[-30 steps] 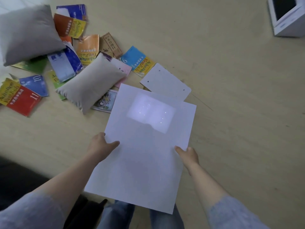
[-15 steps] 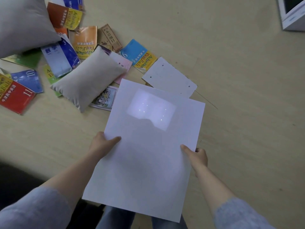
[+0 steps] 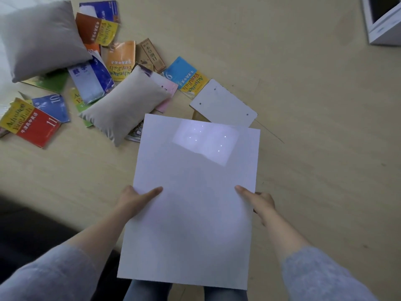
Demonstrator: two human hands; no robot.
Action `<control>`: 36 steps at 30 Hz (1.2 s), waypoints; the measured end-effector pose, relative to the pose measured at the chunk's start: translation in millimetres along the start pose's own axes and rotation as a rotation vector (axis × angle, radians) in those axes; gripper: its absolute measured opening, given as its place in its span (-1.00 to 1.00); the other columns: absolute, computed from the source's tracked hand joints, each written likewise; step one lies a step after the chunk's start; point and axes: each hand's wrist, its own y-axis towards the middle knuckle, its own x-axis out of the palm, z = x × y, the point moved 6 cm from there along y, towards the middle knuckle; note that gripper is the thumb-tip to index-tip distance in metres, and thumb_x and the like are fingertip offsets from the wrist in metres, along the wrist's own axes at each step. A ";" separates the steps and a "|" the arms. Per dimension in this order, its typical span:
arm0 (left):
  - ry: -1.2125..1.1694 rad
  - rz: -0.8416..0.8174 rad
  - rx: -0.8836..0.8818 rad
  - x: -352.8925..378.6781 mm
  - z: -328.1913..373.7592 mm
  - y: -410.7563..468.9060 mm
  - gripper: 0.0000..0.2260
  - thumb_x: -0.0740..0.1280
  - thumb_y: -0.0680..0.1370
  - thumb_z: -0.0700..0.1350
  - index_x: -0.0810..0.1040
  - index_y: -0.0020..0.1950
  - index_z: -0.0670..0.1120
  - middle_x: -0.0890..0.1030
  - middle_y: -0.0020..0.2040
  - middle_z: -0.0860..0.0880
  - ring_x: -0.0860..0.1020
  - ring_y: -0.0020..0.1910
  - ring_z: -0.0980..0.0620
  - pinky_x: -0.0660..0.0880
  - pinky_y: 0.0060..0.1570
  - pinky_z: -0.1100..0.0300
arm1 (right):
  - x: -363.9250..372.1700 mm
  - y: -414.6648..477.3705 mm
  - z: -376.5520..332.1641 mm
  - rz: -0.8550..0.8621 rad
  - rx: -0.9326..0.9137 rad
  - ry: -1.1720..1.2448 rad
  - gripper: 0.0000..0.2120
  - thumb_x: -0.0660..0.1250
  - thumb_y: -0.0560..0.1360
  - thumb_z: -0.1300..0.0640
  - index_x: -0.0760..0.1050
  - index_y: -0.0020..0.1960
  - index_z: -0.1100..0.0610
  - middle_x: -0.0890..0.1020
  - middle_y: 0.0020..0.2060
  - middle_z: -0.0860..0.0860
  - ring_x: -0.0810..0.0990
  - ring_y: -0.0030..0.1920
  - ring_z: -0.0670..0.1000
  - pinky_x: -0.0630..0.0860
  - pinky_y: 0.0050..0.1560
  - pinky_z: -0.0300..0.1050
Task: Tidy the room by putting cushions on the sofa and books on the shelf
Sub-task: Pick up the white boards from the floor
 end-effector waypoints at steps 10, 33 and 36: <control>-0.128 0.025 0.002 -37.5 -12.7 -114.5 -0.27 0.52 0.28 0.23 0.48 0.25 -0.23 0.56 0.19 -0.20 0.54 0.14 -0.20 0.49 0.06 0.04 | -55.5 -94.6 0.1 -0.014 -0.087 -0.009 -0.41 0.61 0.20 -0.10 0.58 0.04 0.26 0.66 0.00 0.11 0.64 -0.02 0.12 0.57 0.03 -0.04; -0.185 0.186 0.387 -50.3 79.5 -324.0 -0.17 0.30 -0.03 0.52 0.54 0.11 0.09 0.61 -0.03 0.07 0.56 -0.09 0.00 0.44 -0.13 0.13 | -235.7 -202.5 -31.2 -0.022 -0.424 0.089 -0.12 0.59 -0.25 -0.36 0.64 -0.12 0.20 0.72 -0.15 0.05 0.69 -0.11 0.09 0.61 0.06 0.12; -0.179 0.180 0.363 -46.7 88.6 -322.4 -0.14 0.28 -0.04 0.52 0.55 0.11 0.06 0.61 -0.04 0.05 0.54 -0.13 0.01 0.42 -0.17 0.14 | -239.0 -190.5 -37.8 -0.018 -0.418 0.082 0.01 0.55 -0.35 -0.42 0.62 -0.07 0.19 0.70 -0.11 0.04 0.68 -0.08 0.09 0.61 0.05 0.08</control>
